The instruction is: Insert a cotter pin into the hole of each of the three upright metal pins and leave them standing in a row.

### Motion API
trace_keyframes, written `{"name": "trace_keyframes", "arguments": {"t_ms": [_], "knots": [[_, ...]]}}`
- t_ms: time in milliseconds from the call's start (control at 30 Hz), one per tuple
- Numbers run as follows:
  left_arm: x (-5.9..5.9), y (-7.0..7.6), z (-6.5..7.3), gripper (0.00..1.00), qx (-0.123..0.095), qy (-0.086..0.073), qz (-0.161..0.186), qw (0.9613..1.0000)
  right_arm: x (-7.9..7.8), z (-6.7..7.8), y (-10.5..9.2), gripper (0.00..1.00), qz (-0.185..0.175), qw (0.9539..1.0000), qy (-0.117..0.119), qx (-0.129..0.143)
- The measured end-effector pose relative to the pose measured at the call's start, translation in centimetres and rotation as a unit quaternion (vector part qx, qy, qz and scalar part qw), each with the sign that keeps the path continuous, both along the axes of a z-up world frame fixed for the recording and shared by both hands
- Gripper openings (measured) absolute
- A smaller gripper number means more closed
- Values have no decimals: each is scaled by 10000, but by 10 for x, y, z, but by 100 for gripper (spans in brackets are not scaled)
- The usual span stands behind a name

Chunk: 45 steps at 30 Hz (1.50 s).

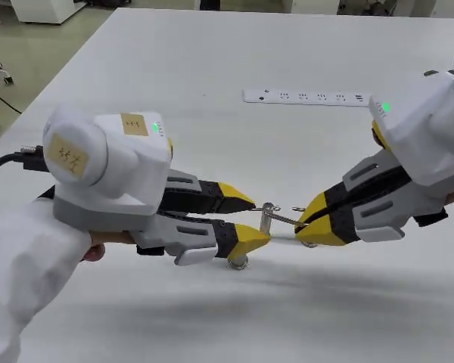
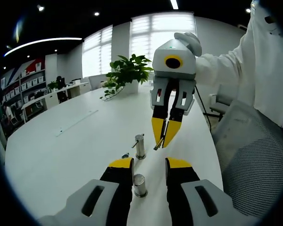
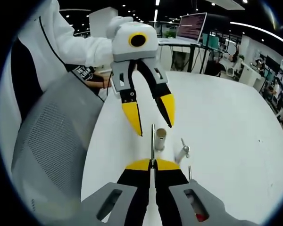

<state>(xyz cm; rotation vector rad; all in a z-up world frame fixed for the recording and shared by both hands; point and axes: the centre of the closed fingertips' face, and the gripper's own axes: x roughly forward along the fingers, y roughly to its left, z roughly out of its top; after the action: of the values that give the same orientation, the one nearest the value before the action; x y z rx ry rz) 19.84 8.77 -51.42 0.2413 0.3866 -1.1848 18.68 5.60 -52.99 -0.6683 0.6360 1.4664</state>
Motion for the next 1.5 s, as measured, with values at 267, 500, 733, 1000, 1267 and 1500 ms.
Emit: {"name": "trace_keyframes", "arguments": {"t_ms": [267, 500, 733, 1000, 1267, 1500], "knots": [[2, 4, -16, 28, 123, 145, 55, 9998, 4, -23, -9, 0, 124, 9980, -217, -572], [7, 7, -28, 26, 237, 246, 82, 9994, 4, -33, -6, 0, 72, 9972, -100, -732], [10, 8, -33, 20, 270, 278, 55, 9992, 8, -39, -5, 0, 16, 9960, -41, -888], [13, 9, -39, 11, 322, 381, 109, 9987, 9, -41, -2, 0, -22, 9954, 2, -960], [14, 9, -40, 10, 273, 540, 117, 9981, 8, -44, 2, 0, -80, 9950, 72, -996], [11, 9, -40, 10, 265, 528, 73, 9982, 9, -43, 5, 0, -136, 9950, 98, -984]]}}
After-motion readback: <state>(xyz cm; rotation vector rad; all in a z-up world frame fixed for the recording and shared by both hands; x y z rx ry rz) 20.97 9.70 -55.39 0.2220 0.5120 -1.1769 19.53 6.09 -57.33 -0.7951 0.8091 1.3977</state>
